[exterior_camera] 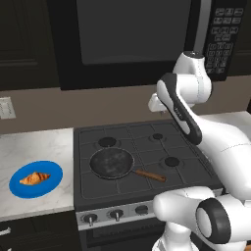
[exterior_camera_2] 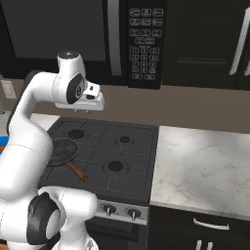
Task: Pick the croissant and place it on the pan. Then turn on the stove to warm the croissant.
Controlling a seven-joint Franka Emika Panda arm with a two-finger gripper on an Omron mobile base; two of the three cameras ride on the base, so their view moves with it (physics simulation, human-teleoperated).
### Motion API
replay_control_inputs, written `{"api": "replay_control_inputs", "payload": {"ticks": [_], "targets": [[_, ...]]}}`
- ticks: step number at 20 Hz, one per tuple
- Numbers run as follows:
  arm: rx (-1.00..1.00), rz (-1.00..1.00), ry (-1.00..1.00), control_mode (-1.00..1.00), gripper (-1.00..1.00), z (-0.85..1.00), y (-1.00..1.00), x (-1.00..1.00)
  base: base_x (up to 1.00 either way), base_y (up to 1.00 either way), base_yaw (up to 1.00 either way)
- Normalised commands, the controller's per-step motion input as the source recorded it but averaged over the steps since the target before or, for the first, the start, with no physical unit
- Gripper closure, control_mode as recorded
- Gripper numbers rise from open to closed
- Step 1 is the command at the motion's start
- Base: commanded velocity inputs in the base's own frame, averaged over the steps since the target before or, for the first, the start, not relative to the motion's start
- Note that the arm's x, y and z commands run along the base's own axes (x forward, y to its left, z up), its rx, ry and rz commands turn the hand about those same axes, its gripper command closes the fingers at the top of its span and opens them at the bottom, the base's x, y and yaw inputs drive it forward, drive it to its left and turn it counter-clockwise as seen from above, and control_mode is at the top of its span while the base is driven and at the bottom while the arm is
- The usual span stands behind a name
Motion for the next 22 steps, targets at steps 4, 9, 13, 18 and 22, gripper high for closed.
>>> {"api": "replay_control_inputs", "payload": {"ticks": [4,9,13,18,22], "targets": [[0.0,0.03,0.0,-1.0,-1.0,-0.09,0.28,-0.04,0.0,0.0,0.0],[0.0,0.07,0.0,-1.0,-1.0,-0.17,0.41,-0.1,0.0,0.0,0.0],[0.0,0.04,0.0,-1.0,-1.0,-0.2,0.54,-0.01,0.0,0.0,0.0],[0.0,0.05,0.01,-1.0,-1.0,-0.23,0.59,0.0,0.0,0.0,0.0],[0.0,0.1,0.03,-1.0,-1.0,-0.27,0.52,-0.08,0.0,0.0,0.0]]}}
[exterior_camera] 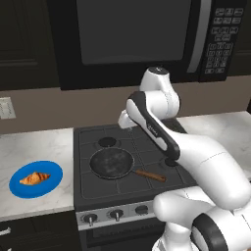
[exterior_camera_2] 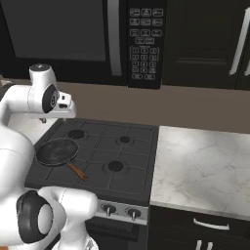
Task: Pick the croissant and place it on the pan. Then turn on the stove to warm the croissant.
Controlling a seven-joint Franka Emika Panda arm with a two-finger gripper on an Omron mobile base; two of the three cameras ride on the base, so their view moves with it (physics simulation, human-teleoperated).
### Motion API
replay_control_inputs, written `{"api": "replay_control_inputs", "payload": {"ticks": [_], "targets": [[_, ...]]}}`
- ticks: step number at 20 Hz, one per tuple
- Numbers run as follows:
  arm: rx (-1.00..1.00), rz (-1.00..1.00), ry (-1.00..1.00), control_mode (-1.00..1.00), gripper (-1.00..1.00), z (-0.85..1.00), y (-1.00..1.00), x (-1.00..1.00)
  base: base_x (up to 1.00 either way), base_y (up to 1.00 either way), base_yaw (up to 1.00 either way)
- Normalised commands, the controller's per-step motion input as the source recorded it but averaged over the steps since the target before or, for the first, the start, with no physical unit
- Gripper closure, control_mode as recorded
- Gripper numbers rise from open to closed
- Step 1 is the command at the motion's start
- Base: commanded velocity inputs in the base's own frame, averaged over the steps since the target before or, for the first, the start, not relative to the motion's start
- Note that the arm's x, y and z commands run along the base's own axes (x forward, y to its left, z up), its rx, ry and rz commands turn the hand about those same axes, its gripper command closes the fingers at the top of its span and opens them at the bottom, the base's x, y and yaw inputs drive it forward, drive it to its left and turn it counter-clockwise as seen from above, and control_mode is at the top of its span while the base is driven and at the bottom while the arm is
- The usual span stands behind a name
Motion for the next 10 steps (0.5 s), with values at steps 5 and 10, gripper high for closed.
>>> {"api": "replay_control_inputs", "payload": {"ticks": [5,10], "targets": [[0.0,0.14,0.0,-1.0,-1.0,-0.17,0.49,-0.12,0.0,0.0,0.0],[0.0,0.18,0.0,-1.0,-1.0,-0.12,0.54,-0.25,0.0,0.0,0.0]]}}
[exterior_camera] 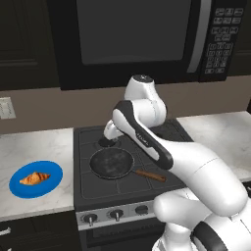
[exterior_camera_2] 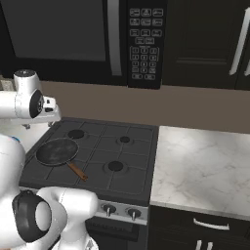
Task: Pick the croissant and place it on the pan. Then turn on the stove to warm the croissant.
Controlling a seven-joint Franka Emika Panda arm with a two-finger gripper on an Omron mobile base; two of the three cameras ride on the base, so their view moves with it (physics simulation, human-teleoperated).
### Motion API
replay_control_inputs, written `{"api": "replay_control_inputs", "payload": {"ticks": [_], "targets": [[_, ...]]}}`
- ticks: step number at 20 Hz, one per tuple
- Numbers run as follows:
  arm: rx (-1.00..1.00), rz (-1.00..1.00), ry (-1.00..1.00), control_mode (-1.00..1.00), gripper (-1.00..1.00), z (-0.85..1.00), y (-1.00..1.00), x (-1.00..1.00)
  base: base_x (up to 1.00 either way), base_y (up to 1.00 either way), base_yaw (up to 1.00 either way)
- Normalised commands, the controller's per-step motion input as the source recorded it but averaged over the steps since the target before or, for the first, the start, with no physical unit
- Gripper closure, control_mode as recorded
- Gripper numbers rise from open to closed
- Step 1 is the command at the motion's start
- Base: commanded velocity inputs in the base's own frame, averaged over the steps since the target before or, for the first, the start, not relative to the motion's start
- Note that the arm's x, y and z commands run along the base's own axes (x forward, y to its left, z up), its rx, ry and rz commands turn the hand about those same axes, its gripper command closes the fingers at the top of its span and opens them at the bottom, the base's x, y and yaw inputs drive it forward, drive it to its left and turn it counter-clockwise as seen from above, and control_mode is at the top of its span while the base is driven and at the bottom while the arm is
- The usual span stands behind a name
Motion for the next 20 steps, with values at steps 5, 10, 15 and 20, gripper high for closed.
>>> {"api": "replay_control_inputs", "payload": {"ticks": [5,10,15,20], "targets": [[0.0,0.2,0.0,-1.0,-1.0,-0.14,0.54,-0.29,0.0,0.0,0.0],[0.0,0.21,0.0,-1.0,-1.0,-0.17,0.57,-0.28,0.0,0.0,0.0],[0.01,0.24,0.0,-1.0,-1.0,-0.24,0.42,-0.21,0.0,0.0,0.0],[0.02,0.27,0.0,-1.0,-1.0,-0.26,0.43,-0.09,0.0,0.0,0.0]]}}
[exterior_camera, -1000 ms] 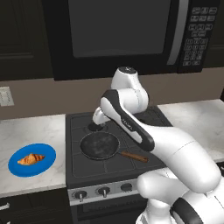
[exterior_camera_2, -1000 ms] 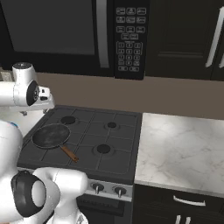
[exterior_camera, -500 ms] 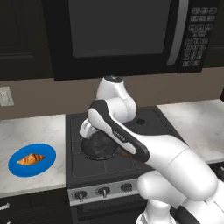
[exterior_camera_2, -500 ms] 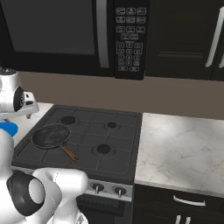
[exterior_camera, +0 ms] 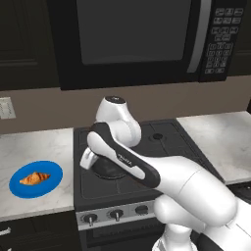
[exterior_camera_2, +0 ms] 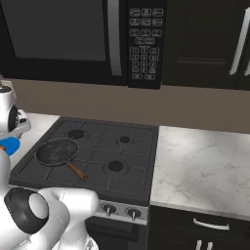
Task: Pick the croissant and place it on the pan. Then turn on the stove to warm the croissant.
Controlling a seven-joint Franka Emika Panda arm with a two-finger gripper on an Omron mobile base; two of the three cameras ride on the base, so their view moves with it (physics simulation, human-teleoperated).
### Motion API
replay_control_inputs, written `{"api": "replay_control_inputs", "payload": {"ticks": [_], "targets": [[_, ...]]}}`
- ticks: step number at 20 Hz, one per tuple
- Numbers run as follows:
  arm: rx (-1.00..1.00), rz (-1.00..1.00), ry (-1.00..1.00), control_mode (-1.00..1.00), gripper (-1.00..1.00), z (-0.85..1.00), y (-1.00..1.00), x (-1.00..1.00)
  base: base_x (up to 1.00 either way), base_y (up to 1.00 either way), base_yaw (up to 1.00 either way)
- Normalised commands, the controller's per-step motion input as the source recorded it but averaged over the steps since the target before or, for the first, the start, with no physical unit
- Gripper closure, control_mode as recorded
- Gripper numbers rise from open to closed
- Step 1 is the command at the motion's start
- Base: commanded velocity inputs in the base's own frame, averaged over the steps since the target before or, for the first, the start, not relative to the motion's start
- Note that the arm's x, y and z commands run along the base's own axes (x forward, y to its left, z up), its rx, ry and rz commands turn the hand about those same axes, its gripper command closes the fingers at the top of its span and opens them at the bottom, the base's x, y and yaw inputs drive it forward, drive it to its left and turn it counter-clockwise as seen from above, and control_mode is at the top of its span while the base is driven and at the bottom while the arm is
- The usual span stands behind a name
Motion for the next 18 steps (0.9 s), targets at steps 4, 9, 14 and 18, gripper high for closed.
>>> {"api": "replay_control_inputs", "payload": {"ticks": [4,9,14,18], "targets": [[0.0,0.24,0.0,-1.0,-1.0,-0.17,0.5,0.0,0.0,0.0,0.0],[0.0,0.18,0.0,-1.0,-1.0,-0.14,0.58,0.0,0.0,0.0,0.0],[0.0,0.13,0.0,-1.0,-1.0,-0.19,0.65,0.0,0.0,0.0,0.0],[0.0,0.07,0.0,-1.0,-1.0,-0.23,0.53,0.08,0.0,0.0,0.0]]}}
